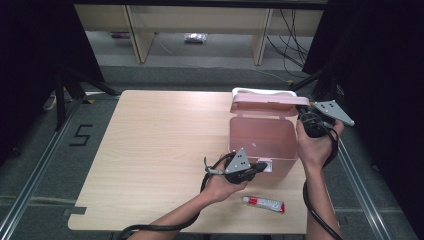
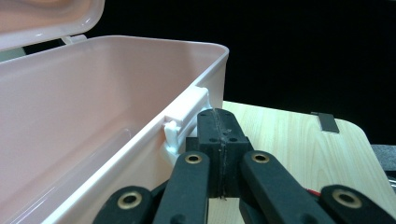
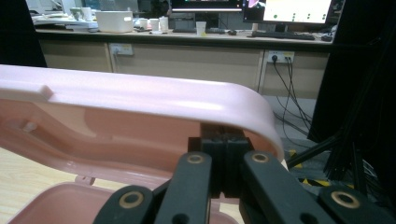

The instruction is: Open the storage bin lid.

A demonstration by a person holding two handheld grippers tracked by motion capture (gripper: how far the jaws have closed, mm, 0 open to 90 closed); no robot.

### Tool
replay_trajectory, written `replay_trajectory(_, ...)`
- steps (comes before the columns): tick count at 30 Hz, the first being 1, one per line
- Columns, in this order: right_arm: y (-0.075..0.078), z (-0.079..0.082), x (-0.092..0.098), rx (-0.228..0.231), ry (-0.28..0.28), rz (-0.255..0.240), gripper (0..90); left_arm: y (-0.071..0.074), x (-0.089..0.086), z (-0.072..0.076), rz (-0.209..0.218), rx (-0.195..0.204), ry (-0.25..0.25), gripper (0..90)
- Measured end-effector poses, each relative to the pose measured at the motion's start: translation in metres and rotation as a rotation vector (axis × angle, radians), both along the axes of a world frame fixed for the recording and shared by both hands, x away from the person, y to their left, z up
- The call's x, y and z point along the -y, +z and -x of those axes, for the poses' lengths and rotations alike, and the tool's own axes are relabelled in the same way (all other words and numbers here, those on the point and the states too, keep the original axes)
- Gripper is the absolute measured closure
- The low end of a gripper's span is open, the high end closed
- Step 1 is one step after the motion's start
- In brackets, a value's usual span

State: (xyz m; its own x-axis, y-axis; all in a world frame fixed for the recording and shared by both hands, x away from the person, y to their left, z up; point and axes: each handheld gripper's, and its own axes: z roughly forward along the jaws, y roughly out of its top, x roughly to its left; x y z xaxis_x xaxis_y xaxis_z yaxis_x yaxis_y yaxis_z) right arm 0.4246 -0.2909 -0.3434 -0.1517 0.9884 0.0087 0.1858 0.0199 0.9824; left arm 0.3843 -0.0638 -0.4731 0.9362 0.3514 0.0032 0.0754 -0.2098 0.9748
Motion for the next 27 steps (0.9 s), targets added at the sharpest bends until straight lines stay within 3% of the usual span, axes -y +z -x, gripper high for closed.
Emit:
replay_trajectory(6,0.002,-0.005,0.001,0.006,0.001,0.024,90.0,0.0,0.0,0.0,0.001,0.0,0.0,90.0)
replay_trajectory(15,0.003,-0.009,0.001,0.0,0.001,0.032,90.0,0.0,0.0,0.0,0.0,0.0,0.001,90.0)
replay_trajectory(18,0.003,-0.011,0.0,-0.001,-0.005,0.012,90.0,0.0,0.0,0.0,0.001,-0.001,0.0,90.0)
replay_trajectory(27,0.004,-0.017,0.001,-0.007,-0.006,0.028,90.0,0.0,0.0,0.0,0.001,-0.001,0.001,90.0)
